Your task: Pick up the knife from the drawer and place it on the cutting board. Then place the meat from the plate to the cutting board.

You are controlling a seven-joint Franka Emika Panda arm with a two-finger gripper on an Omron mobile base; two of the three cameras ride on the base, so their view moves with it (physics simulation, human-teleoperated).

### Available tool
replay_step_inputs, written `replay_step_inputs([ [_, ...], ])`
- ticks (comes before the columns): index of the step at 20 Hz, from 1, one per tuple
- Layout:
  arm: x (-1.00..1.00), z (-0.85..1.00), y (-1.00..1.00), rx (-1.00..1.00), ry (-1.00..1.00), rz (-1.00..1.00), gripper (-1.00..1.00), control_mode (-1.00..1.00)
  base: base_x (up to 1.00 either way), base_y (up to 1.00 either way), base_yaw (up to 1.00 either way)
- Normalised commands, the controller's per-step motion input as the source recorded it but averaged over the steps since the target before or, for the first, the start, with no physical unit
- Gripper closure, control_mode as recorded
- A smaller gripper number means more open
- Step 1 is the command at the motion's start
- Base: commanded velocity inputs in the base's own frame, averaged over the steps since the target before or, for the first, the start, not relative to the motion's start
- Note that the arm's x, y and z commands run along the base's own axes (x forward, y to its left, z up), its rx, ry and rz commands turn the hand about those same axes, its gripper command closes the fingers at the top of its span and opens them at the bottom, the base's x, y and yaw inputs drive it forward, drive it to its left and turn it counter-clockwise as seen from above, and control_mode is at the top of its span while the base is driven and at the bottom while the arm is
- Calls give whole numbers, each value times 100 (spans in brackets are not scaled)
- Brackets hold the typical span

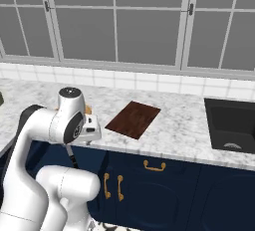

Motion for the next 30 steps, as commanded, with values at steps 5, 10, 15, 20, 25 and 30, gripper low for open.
replay_step_inputs([
  [5, 0, -6, 0, 0, 1, 2, -100, 100, -2, -2, 7],
  [10, 0, 0, 0, 0, 0, 0, -100, 100, -19, -44, 14],
  [15, 0, 0, 0, 0, 0, 0, -100, 100, -14, -75, 13],
  [20, 0, 0, 0, 0, 0, 0, -100, 100, 0, -17, 26],
  [25, 0, 0, 0, 0, 0, 0, -100, 100, 0, -43, 42],
  [30, 0, 0, 0, 0, 0, 0, -100, 100, 1, -84, 38],
])
